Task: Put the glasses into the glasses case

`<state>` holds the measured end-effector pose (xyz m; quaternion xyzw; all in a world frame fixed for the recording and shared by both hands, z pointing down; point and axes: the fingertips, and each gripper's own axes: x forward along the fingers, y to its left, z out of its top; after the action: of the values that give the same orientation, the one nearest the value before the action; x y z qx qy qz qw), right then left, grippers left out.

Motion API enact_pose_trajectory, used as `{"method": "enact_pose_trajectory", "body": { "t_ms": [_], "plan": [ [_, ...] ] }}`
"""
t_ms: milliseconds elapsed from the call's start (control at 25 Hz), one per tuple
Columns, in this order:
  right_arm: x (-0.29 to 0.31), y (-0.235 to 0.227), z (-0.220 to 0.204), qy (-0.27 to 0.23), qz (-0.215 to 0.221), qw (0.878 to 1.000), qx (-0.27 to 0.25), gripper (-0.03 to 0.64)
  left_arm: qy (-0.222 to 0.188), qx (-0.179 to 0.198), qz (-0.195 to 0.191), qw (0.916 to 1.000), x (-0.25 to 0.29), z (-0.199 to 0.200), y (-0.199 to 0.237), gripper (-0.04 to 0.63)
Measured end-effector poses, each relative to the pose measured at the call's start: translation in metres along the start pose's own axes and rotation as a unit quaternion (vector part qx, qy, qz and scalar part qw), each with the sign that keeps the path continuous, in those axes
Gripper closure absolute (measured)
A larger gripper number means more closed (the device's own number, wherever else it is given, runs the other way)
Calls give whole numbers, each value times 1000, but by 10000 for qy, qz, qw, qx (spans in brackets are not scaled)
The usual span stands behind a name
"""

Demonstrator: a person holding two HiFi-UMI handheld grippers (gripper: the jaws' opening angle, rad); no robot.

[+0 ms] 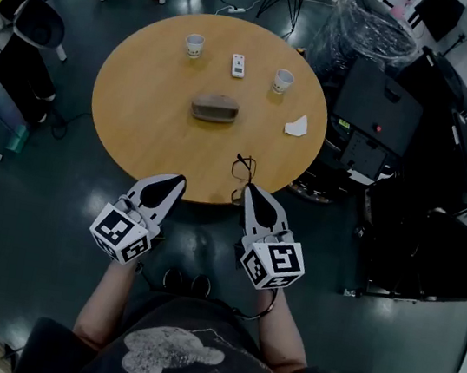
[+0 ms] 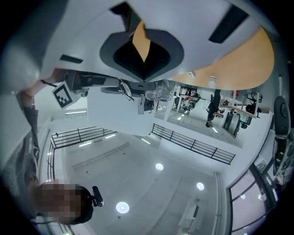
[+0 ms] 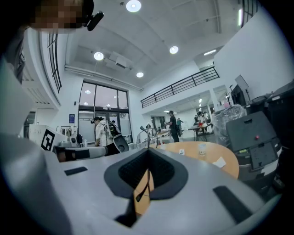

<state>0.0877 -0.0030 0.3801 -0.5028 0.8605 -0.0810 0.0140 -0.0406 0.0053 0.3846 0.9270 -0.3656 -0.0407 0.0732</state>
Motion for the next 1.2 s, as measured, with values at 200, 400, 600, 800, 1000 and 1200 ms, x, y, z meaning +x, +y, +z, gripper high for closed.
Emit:
{"method": "enact_pose_trajectory", "body": {
  "t_ms": [200,400,600,800,1000,1200],
  "plan": [
    [2,0,-2,-34,-38,9998,181,627,26,-48,-3,10000,-3,-3,4,589],
    [6,-2,-7,-3,-106,9993,350,627,15,-53,-27,10000,-3,-5,12,589],
    [11,-2,-12,69,-177,9992,341,627,-1,-82,-37,10000,-5,-6,20,589],
    [20,4,-14,53,-266,9991,330,627,-33,-95,-94,9999,-8,-5,33,589],
    [32,7,-12,8,-391,9989,241,627,-6,-75,-213,9997,-8,-5,49,589],
    [47,-5,-17,41,-451,9986,255,626,74,-112,-244,9996,1,-13,61,589]
  ]
}}
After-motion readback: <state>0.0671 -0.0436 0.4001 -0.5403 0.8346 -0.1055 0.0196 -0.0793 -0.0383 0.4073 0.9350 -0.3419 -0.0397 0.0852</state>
